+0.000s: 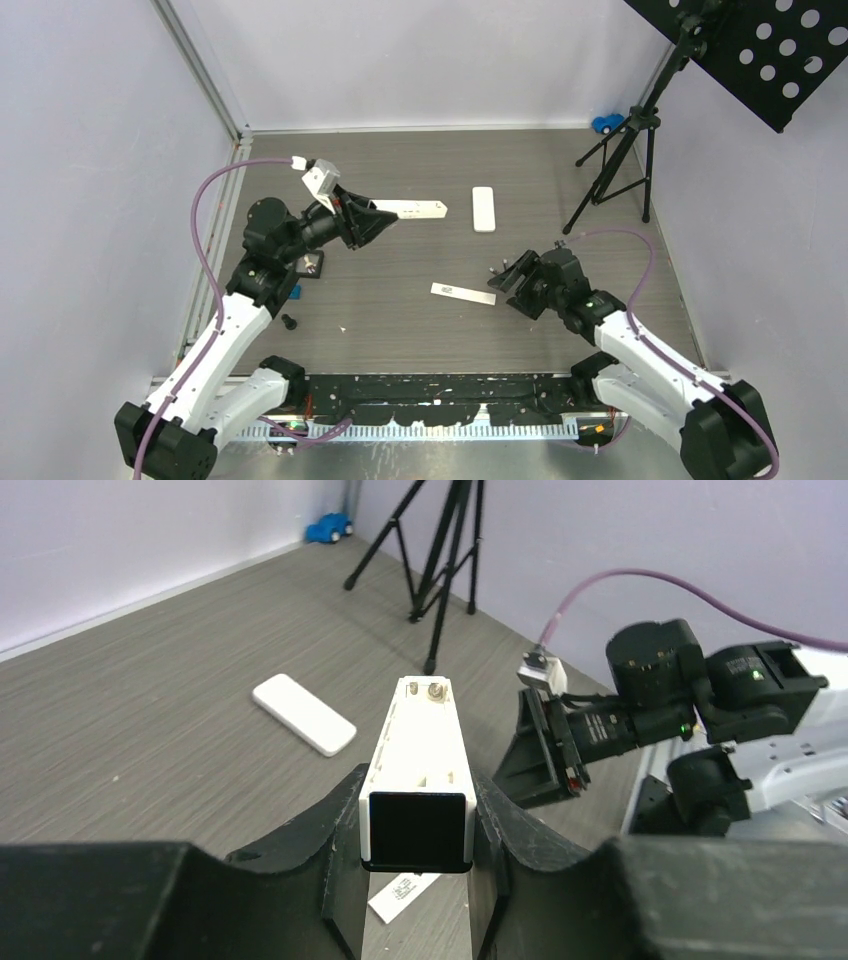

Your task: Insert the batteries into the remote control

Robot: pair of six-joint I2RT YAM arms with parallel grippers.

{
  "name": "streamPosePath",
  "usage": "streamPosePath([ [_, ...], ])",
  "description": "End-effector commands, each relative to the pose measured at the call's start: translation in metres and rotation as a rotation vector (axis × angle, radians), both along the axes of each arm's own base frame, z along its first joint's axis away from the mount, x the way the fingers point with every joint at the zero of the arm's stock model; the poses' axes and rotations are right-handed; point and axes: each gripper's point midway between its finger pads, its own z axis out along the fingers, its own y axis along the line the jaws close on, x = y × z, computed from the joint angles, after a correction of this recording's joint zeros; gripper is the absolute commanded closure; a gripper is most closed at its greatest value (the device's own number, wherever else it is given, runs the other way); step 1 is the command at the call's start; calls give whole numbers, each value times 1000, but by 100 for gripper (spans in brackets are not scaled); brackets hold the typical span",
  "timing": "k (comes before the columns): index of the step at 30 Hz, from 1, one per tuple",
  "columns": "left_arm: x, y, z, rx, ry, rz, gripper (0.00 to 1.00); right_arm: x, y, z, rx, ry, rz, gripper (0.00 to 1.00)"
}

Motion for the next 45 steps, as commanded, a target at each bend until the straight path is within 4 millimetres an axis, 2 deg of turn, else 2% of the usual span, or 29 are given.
streamPosePath([
  [1, -22, -14, 27, -48, -102, -155, 100, 10, 8, 59, 4, -189, 93, 24],
  [6, -44, -27, 40, -87, -122, -329, 100, -7, 61, 158, 349, -436, 354, 18],
  [10, -62, -32, 53, -129, -152, -453, 100, -18, 77, 238, 682, -607, 424, 14],
  [14, -68, -34, 58, -143, -150, -501, 100, -25, 76, 284, 889, -687, 436, 13],
  [17, -67, -34, 58, -144, -150, -501, 100, -30, 73, 307, 981, -726, 446, 14],
  [21, -67, -33, 60, -139, -165, -488, 100, -32, 74, 316, 1007, -730, 457, 14],
  [25, -61, -32, 63, -141, -174, -446, 100, -34, 73, 316, 1010, -737, 459, 18],
  [26, -59, -31, 64, -145, -175, -426, 100, -34, 73, 314, 1007, -735, 453, 22],
  [30, -48, -26, 69, -163, -196, -334, 100, -25, 72, 299, 957, -704, 396, 51],
  [31, -47, -25, 71, -165, -201, -319, 100, -23, 71, 295, 942, -699, 378, 54],
  [32, -47, -24, 72, -166, -207, -311, 100, -21, 70, 293, 932, -700, 362, 53],
  [33, -48, -24, 72, -164, -212, -313, 100, -22, 68, 294, 926, -709, 352, 48],
  [35, -52, -25, 71, -155, -218, -337, 100, -24, 66, 298, 924, -726, 352, 32],
  [37, -55, -26, 68, -142, -213, -364, 100, -27, 66, 305, 924, -740, 371, 21],
  [40, -59, -28, 64, -129, -206, -401, 100, -27, 69, 310, 924, -732, 390, 16],
  [45, -77, -31, 62, -107, -237, -514, 100, -22, 76, 312, 941, -698, 396, 16],
])
